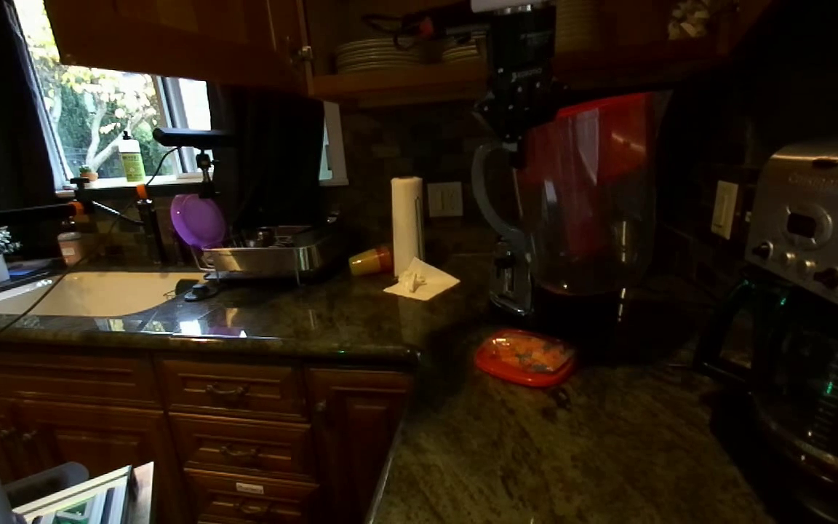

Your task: Move the jug to the right.

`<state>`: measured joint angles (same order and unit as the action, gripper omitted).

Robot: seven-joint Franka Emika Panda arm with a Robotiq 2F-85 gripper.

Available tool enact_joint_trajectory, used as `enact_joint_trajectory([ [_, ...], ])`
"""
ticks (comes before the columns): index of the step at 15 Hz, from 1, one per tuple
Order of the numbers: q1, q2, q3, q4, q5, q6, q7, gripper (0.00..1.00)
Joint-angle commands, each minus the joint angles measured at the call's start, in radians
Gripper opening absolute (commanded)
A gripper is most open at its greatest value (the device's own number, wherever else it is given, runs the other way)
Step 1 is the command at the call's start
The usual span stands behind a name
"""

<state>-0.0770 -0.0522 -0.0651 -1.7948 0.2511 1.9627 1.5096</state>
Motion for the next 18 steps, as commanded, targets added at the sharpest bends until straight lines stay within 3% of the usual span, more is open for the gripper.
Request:
enact_joint_trajectory([
  [1,0.003,0.021,0.002,0.019,0.000,-0.007,-0.001,0.08],
  [4,0.002,0.033,0.000,0.009,-0.002,-0.008,0.000,0.08],
  [5,0.001,0.046,0.000,0.019,-0.006,0.006,-0.008,0.02],
  [9,0.003,0.178,-0.003,0.135,-0.132,0.020,-0.063,0.02],
  [12,0.003,0.292,-0.019,0.253,-0.183,0.050,-0.065,0.02],
  [18,-0.003,0.480,-0.020,0.536,-0.130,0.027,-0.115,0.02],
])
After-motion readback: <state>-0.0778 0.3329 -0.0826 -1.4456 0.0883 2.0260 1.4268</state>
